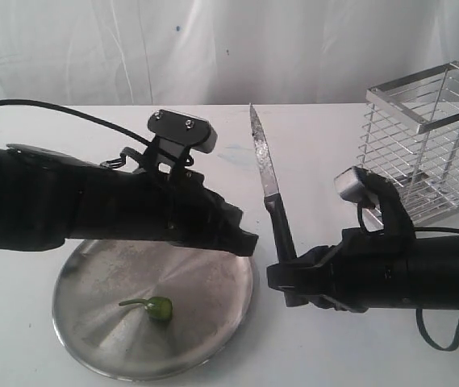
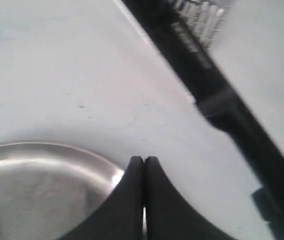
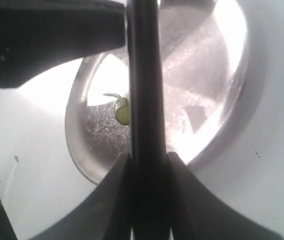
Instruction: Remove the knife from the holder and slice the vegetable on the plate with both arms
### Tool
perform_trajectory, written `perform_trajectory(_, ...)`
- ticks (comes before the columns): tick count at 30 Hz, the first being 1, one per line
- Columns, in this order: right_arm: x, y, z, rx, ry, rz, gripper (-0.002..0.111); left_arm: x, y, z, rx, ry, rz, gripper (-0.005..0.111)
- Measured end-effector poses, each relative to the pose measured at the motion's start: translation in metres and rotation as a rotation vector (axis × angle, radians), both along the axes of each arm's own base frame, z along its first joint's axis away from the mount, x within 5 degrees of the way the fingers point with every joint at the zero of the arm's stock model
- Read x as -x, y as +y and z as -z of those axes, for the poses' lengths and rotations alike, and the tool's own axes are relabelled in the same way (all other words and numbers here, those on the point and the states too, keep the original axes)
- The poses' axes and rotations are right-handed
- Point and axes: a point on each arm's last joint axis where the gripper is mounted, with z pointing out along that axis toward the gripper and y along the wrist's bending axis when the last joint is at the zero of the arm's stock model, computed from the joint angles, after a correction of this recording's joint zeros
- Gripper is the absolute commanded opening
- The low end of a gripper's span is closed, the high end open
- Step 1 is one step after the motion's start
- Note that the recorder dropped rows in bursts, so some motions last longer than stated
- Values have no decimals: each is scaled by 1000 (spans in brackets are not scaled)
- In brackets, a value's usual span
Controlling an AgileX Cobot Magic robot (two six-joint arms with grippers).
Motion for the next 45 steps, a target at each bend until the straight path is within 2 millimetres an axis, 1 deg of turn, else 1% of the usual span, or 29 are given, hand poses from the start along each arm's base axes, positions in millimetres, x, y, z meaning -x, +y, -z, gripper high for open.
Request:
perform_trajectory(3, -1, -1, 1, 14, -1, 11, 0, -6, 9, 2, -85, -35, -86, 0)
perform_trajectory(7, -4, -5, 4, 64, -4, 48, 0, -9, 22, -5, -223, -133, -131, 0)
perform_trajectory(10, -6, -9, 7, 113, -3, 91, 0, -11, 39, -17, -405, -247, -177, 0)
perform_trajectory(11, -6, -9, 7, 112, -3, 90, 0, -14, 48, -22, -488, -294, -200, 0)
perform_trajectory(12, -6, -8, 8, 110, -1, 84, 0, -17, 53, -23, -519, -311, -207, 0)
perform_trajectory(14, -5, -3, 6, 104, -12, 60, 0, -30, 74, -23, -592, -345, -238, 0)
perform_trajectory(15, -5, 2, 3, 101, -31, 33, 0, -42, 95, -20, -628, -334, -282, 0)
perform_trajectory(16, -4, 3, 3, 104, -42, 19, 0, -48, 107, -17, -632, -314, -312, 0)
perform_trajectory(18, -1, 9, 2, 114, -71, -27, 0, -61, 148, -6, -548, -200, -391, 0)
perform_trajectory(19, -1, 10, 2, 117, -79, -38, 0, -61, 157, -1, -499, -178, -376, 0)
perform_trajectory(20, 0, 10, 2, 119, -85, -45, 0, -58, 163, 5, -432, -167, -321, 0)
perform_trajectory(21, 0, 11, 2, 120, -86, -48, 0, -54, 162, 7, -356, -170, -261, 0)
perform_trajectory(22, 0, 11, 2, 121, -88, -49, 0, -49, 156, 5, -248, -191, -163, 0)
perform_trajectory(24, 1, 14, -3, 115, -100, -60, 0, -42, 142, -9, -111, -264, 27, 0)
perform_trajectory(26, 4, 22, -16, 108, -104, -50, 0, -37, 133, -25, -27, -322, 126, 0)
perform_trajectory(27, 5, 26, -22, 110, -108, -42, 0, -36, 132, -31, -5, -327, 123, 0)
perform_trajectory(29, 10, 36, -33, 127, -127, -37, 0, -34, 135, -40, 33, -300, 51, 0)
perform_trajectory(31, 16, 51, -40, 159, -143, -37, 0, -33, 143, -47, 52, -258, -79, 0)
perform_trajectory(34, 28, 74, -45, 181, -140, -49, 0, -36, 162, -49, -17, -222, -304, 0)
perform_trajectory(36, 30, 86, -49, 183, -143, -54, 0, -38, 175, -44, -95, -209, -431, 0)
perform_trajectory(38, 31, 101, -52, 176, -133, -66, 0, -35, 183, -32, -152, -174, -492, 0)
perform_trajectory(40, 28, 110, -50, 181, -116, -63, 0, -31, 183, -15, -168, -121, -482, 0)
perform_trajectory(42, 23, 115, -40, 201, -73, -34, 0, -26, 178, 4, -150, -53, -432, 0)
perform_trajectory(44, 20, 117, -28, 225, -12, -1, 0, -20, 172, 17, -109, 1, -386, 0)
perform_trajectory(45, 18, 117, -22, 239, 16, 10, 0, -19, 169, 19, -79, 18, -363, 0)
